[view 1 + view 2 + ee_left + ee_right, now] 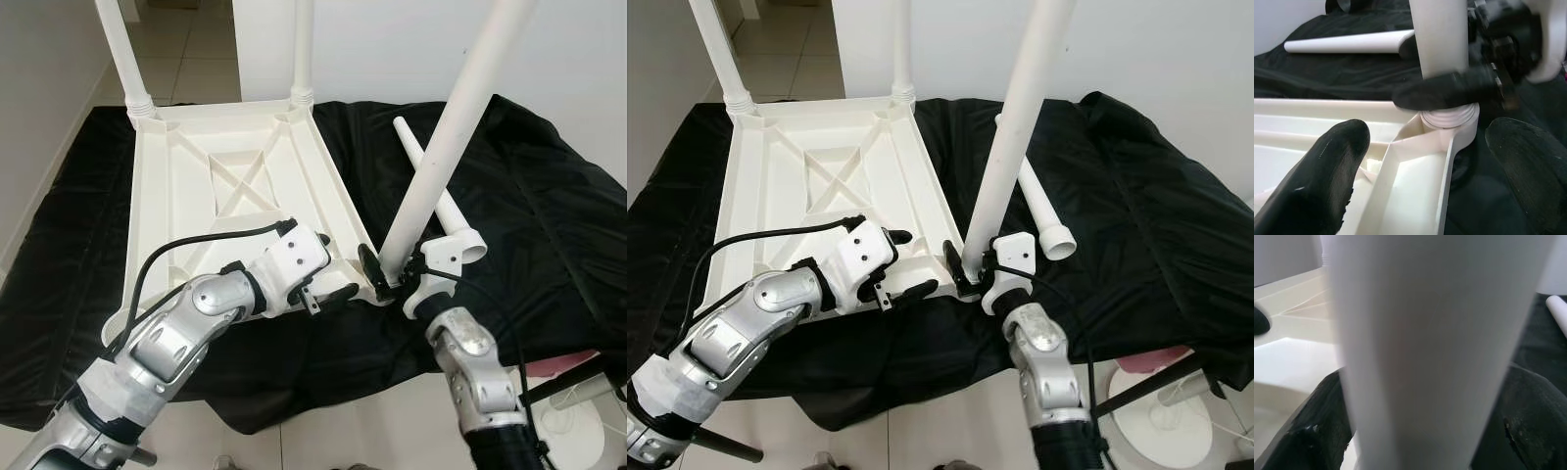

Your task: Building children table

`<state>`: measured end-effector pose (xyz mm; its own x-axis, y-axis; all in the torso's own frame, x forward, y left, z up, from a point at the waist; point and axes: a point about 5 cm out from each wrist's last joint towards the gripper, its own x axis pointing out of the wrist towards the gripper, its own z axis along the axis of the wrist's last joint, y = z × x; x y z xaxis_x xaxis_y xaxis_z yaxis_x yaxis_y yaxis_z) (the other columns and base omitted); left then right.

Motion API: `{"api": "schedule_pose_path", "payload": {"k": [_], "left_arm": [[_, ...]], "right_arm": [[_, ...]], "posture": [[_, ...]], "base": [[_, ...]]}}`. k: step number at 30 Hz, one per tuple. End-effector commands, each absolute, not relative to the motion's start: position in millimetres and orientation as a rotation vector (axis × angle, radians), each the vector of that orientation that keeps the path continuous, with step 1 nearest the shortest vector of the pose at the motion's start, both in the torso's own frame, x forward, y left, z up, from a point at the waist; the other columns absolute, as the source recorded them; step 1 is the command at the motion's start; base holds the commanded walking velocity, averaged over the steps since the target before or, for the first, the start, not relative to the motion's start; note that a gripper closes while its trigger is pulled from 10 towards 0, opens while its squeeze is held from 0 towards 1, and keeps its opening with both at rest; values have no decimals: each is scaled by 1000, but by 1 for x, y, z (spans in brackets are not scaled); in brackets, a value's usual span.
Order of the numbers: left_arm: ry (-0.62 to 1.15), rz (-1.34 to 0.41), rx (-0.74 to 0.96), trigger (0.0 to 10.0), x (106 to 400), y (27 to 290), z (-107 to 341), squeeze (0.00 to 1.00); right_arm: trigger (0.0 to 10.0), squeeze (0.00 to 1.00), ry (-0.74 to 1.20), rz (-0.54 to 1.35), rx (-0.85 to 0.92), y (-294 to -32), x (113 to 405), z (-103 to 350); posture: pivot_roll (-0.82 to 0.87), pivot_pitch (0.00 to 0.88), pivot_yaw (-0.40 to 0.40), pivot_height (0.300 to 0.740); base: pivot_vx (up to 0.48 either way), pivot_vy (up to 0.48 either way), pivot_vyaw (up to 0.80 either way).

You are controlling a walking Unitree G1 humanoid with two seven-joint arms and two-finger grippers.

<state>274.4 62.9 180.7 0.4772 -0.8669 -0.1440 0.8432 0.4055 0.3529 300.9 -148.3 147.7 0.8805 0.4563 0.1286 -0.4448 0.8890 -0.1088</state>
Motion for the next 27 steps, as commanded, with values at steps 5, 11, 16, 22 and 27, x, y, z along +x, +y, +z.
{"api": "schedule_pose_path", "payload": {"k": [5,11,16,22,27], "left_arm": [[-37,-1213,433,10000,268,57,176,0],[-38,-1208,432,10000,267,58,177,0],[-33,-1201,431,10000,266,60,175,0],[-32,-1206,432,10000,266,60,175,0],[-41,-1208,434,10000,269,58,177,0]], "right_arm": [[10000,0,-118,622,-124,-143,307,140],[4275,0,-99,644,-137,-146,310,133],[0,0,-83,636,-137,-153,309,127],[10000,0,-96,632,-110,-155,310,126],[10000,0,-111,596,-74,-151,308,128]], "posture": [[-36,80,-42,740],[-24,78,-49,740],[-25,69,-46,740],[-30,61,-38,740],[-28,53,-39,740]], "base": [[0,0,0],[0,0,0],[0,0,0],[0,0,0],[0,0,0]]}}
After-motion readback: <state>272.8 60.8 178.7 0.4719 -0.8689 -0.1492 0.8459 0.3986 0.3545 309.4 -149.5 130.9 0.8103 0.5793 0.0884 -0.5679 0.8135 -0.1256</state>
